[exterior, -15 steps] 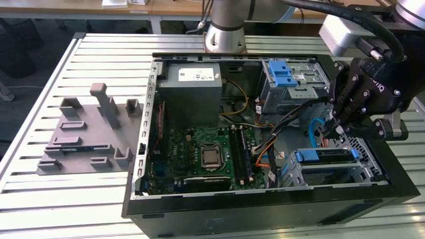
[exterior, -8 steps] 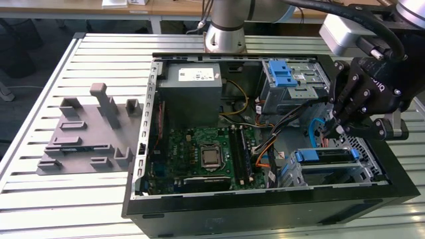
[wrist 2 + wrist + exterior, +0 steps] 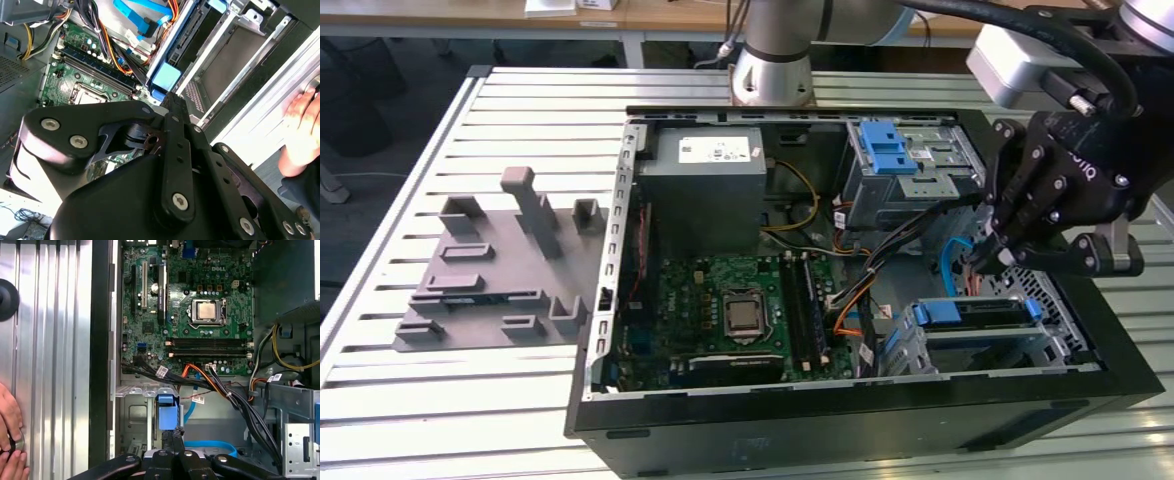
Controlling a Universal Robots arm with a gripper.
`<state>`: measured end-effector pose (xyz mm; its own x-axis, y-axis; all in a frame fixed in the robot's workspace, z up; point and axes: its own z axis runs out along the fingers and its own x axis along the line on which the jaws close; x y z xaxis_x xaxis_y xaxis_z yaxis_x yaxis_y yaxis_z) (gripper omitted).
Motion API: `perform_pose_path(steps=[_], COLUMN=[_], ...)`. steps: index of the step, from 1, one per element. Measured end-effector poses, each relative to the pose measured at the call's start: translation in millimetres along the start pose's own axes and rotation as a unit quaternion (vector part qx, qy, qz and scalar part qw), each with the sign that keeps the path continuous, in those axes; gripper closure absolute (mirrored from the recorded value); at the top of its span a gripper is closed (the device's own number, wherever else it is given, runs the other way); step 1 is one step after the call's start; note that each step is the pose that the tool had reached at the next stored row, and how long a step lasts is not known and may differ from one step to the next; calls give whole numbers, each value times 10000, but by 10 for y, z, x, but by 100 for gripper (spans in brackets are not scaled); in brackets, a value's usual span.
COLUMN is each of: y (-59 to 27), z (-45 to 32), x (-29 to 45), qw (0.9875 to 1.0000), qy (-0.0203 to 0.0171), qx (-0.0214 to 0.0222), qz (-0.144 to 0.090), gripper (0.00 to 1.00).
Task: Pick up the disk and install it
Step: 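Insert the first disk wire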
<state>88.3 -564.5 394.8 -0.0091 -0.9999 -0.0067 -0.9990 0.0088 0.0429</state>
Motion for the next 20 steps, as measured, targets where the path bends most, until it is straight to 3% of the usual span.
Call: perform_pose_path(steps=[20], y=[-133], z=[23], x=[-118], qw=[10000], qy=[-1], qx=[0], qz=[0], gripper=[89])
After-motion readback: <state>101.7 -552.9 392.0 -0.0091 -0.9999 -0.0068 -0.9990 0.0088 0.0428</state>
